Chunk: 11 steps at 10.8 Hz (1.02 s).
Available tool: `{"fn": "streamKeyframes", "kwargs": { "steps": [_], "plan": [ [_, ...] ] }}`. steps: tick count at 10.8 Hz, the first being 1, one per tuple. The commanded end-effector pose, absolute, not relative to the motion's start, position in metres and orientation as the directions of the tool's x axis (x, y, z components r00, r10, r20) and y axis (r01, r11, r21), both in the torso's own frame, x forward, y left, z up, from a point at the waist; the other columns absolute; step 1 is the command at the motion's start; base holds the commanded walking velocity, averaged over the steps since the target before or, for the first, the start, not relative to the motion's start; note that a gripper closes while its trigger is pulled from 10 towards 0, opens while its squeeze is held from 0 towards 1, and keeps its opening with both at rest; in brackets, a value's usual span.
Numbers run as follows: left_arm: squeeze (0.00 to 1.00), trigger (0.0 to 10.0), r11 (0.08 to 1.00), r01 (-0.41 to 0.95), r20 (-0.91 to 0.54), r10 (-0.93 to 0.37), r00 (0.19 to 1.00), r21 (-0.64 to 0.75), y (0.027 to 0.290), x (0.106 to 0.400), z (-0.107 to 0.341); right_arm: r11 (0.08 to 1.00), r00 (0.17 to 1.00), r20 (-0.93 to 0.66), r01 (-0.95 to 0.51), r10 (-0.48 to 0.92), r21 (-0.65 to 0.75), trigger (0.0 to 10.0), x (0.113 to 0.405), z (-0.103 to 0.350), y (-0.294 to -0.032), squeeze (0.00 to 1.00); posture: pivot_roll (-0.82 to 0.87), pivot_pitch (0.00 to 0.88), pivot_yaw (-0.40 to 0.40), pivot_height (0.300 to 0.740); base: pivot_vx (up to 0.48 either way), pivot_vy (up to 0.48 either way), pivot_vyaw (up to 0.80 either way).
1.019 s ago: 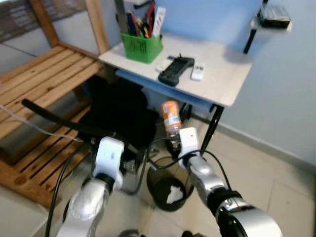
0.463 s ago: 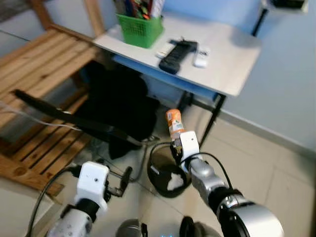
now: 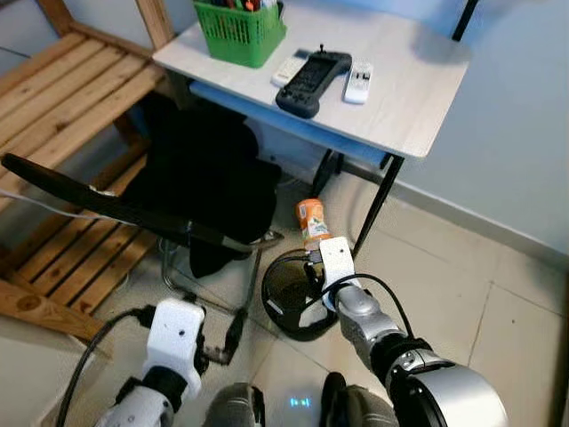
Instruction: Clean up the room
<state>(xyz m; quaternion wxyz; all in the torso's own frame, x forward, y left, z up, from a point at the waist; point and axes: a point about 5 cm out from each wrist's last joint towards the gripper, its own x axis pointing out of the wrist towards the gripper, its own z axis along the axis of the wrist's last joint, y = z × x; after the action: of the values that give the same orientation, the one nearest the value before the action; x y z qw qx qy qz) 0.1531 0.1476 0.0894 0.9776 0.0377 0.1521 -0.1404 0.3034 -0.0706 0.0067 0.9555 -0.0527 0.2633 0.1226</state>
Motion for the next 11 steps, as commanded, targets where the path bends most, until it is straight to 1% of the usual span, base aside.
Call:
{"fn": "streamKeyframes", "kwargs": {
  "steps": [1,2,3,4,7,11],
  "plan": [
    [0.0,10.0,0.957,0.289,-0.318,-0.262,0.911,0.039,0.1472,0.1507,0.0901,0.961,0.804,-0.553,-0.274,0.219,-0.019,10.0,0.2948,-0.0014,-0.0655,0.0,0.32,0.261,0.054,0.74,0.0,0.0,0.0],
    [0.0,10.0,0.956,0.29,-0.317,-0.264,0.911,0.038,0.1459,0.1507,0.0914,0.961,0.794,-0.567,-0.276,0.219,-0.016,10.0,0.291,-0.0049,-0.0644,0.0,0.33,0.267,0.055,0.74,0.0,0.0,0.0],
    [0.0,10.0,0.956,0.289,-0.318,-0.262,0.911,0.041,0.146,0.1499,0.0921,0.957,0.784,-0.579,-0.291,0.225,-0.021,10.0,0.2878,-0.0076,-0.0625,0.16,0.33,0.268,0.056,0.74,0.0,0.0,0.0],
    [0.0,10.0,0.958,0.283,-0.323,-0.255,0.911,0.045,0.1469,0.1483,0.0915,0.953,0.784,-0.579,-0.299,0.225,-0.035,10.0,0.287,-0.0078,-0.0604,1.0,0.34,0.269,0.049,0.74,0.0,0.0,0.0],
    [0.0,10.0,0.961,0.273,-0.32,-0.244,0.915,0.049,0.1449,0.1489,0.092,0.954,0.781,-0.579,-0.3,0.233,-0.02,10.0,0.2873,-0.0066,-0.0564,1.0,0.34,0.269,0.039,0.74,0.0,0.0,0.0],
    [0.0,10.0,0.963,0.263,-0.319,-0.233,0.919,0.054,0.1428,0.1504,0.0906,0.961,0.785,-0.582,-0.277,0.214,-0.02,10.0,0.2881,-0.0073,-0.0617,1.0,0.34,0.269,0.028,0.74,0.0,0.0,0.0]
  ]
}}
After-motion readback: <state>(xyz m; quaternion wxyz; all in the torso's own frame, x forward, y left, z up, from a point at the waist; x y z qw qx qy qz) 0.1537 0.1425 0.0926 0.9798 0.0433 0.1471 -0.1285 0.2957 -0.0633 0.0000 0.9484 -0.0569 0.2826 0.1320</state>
